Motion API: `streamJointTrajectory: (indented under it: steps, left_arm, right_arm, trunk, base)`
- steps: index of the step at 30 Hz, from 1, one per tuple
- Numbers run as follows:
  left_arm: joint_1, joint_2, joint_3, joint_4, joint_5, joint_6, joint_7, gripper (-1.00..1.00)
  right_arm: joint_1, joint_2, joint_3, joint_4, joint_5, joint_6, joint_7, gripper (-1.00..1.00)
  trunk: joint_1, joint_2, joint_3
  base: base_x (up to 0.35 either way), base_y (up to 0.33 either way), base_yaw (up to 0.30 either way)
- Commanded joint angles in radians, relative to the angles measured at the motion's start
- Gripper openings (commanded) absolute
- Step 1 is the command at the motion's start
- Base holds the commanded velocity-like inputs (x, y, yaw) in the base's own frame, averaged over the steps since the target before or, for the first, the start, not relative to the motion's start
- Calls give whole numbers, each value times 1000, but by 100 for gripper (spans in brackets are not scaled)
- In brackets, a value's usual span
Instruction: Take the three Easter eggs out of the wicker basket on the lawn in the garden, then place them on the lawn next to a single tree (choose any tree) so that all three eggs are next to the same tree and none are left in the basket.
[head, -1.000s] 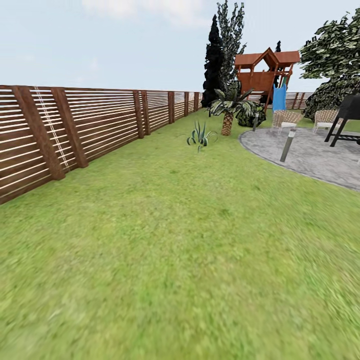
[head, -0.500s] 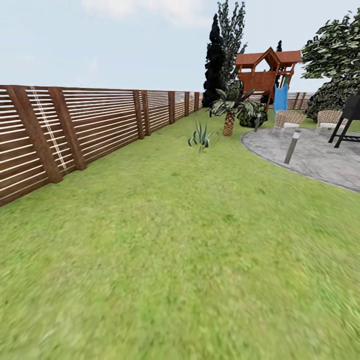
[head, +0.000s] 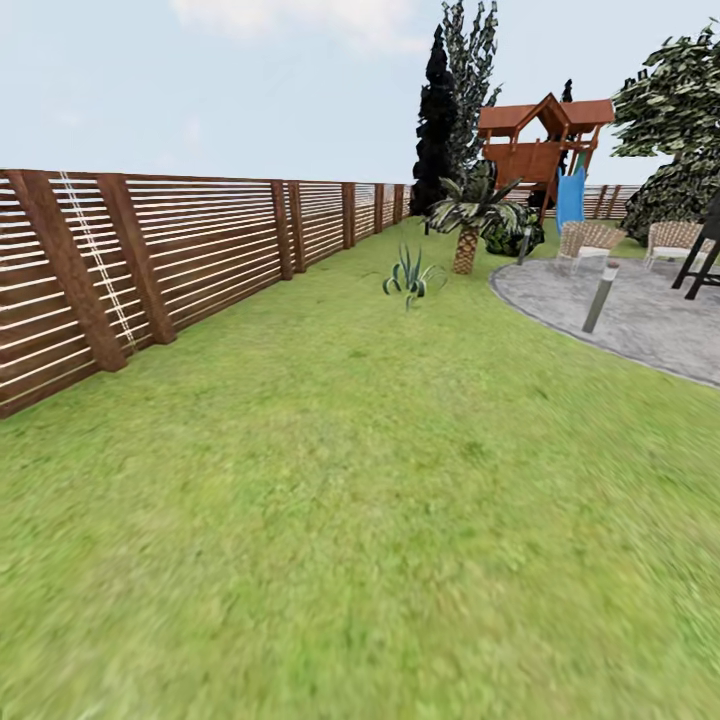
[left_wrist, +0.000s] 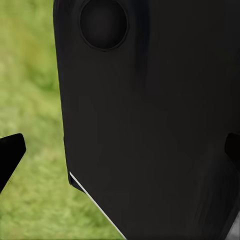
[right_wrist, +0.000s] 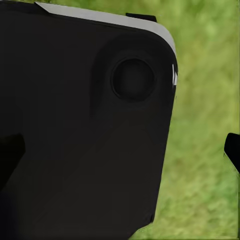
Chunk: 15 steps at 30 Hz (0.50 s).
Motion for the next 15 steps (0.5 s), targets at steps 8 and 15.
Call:
streamJointTrajectory:
  steps: [8,15]
  left_arm:
    - [1,0,2,-2,1,0,2,100]
    - [1,-5,34,-2,1,-2,7,100]
  right_arm:
    - [-1,-1,0,0,9,-3,0,100]
    - [-1,-3,-2,-1,8,-40,0,100]
  trunk:
    - [1,0,-1]
    - [1,0,-1]
  base:
    - [313,101,148]
    - [316,100,4]
